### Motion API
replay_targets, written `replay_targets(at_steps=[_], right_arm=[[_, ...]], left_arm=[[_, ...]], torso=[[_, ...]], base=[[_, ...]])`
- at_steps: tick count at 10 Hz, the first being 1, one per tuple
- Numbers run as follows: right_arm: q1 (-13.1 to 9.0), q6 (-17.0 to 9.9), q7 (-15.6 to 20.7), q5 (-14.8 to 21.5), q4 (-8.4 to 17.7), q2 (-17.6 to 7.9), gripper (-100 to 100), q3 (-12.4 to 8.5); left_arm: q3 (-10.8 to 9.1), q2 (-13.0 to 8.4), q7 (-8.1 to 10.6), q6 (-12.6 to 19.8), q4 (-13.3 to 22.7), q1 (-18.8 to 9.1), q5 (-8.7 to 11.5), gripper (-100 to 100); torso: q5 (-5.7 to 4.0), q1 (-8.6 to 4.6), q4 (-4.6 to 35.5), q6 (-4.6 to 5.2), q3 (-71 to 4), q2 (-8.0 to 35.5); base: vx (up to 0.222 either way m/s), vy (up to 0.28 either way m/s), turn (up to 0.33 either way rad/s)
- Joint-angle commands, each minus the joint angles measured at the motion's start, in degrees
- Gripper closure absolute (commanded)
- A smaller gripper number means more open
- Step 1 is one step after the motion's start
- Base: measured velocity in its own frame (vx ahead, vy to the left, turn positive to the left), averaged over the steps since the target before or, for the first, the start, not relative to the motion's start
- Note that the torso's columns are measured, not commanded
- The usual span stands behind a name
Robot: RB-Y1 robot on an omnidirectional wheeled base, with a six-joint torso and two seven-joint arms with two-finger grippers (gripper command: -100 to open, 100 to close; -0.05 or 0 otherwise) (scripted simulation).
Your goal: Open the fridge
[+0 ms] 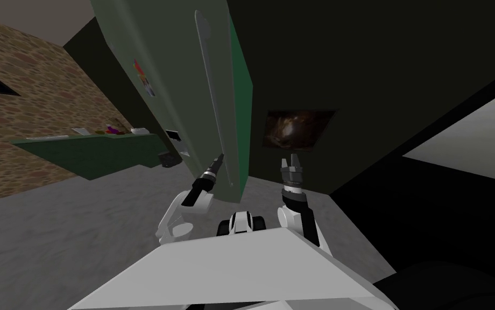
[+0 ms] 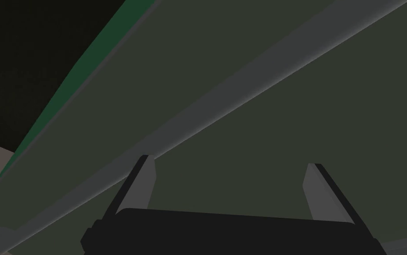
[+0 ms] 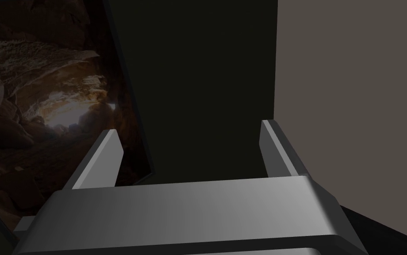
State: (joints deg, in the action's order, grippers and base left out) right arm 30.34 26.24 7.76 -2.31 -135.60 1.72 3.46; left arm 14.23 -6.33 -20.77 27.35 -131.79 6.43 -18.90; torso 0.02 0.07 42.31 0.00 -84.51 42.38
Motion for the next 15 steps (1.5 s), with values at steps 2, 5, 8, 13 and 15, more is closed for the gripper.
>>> replay_targets(at_steps=[2, 5, 8, 13, 15], right_arm=[[0.0, 0.0, 0.0, 0.0, 0.0, 0.0, 0, 0.0], [0.0, 0.0, 0.0, 0.0, 0.0, 0.0, 0, 0.0], [0.01, 0.0, 0.0, 0.0, 0.0, -0.01, 0, 0.0], [-0.03, -0.01, 0.0, 0.0, 0.01, -0.03, 0, -0.02], [-0.03, -0.01, 0.0, 0.0, 0.01, -0.02, 0, -0.01]], left_arm=[[1.67, -0.25, -0.98, 4.92, -0.34, -1.84, -2.17, -100], [2.27, -0.07, -1.28, 6.3, -0.46, -2.4, -2.96, -100], [2.64, 0.04, -1.75, 8.14, -2.02, -2.5, -3.19, -100], [5.54, -2.04, -2.33, 7.57, -2.62, -3.14, -1.05, 100], [6.57, -2.62, -2.42, 7.65, -3.07, -3.28, -0.27, 100]], torso=[[-0.03, -0.08, -0.02, 0.0, -0.05, -0.08], [-0.03, -0.09, -0.04, 0.0, -0.08, -0.13], [0.0, 0.0, -0.1, 0.0, -0.22, -0.36], [0.19, 0.52, 0.19, -0.02, 0.27, 0.43], [0.17, 0.4, 0.28, -0.37, -0.07, -0.01]], base=[[0.046, -0.033, 0.007], [0.038, -0.031, 0.005], [0.098, 0.002, -0.026], [-0.1, 0.154, -0.06], [-0.155, 0.211, -0.066]])
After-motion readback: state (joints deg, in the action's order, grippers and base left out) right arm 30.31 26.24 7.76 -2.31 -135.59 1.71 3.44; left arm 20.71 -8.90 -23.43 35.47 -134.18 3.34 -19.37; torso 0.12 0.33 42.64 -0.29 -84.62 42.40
